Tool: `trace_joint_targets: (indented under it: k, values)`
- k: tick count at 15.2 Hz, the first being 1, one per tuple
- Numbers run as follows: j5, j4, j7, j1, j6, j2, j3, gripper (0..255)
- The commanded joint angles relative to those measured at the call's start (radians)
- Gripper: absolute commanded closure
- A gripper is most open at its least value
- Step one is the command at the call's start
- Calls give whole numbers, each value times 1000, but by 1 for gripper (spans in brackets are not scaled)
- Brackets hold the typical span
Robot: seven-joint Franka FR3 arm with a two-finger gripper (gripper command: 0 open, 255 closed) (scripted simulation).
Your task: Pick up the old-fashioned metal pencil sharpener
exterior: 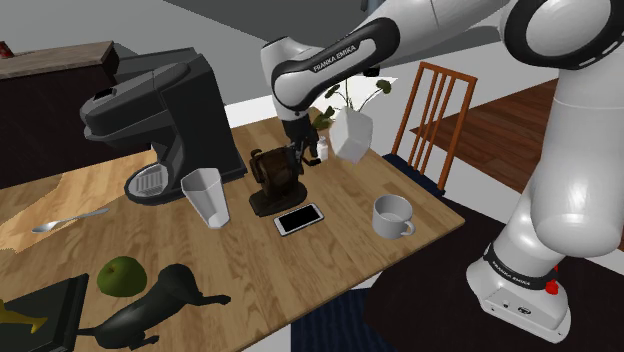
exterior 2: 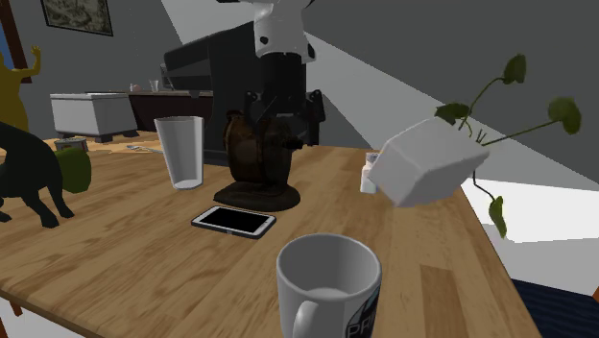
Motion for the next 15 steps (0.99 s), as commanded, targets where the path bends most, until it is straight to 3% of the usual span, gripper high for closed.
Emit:
trace_joint_targets:
  k: [1, 10, 15]
  values:
    - [0, -3, 0, 0, 4, 1, 0, 255]
    - [0, -3, 0, 0, 4, 0, 0, 255]
    - [3, 37, -3, -1, -57, -21, 1, 255]
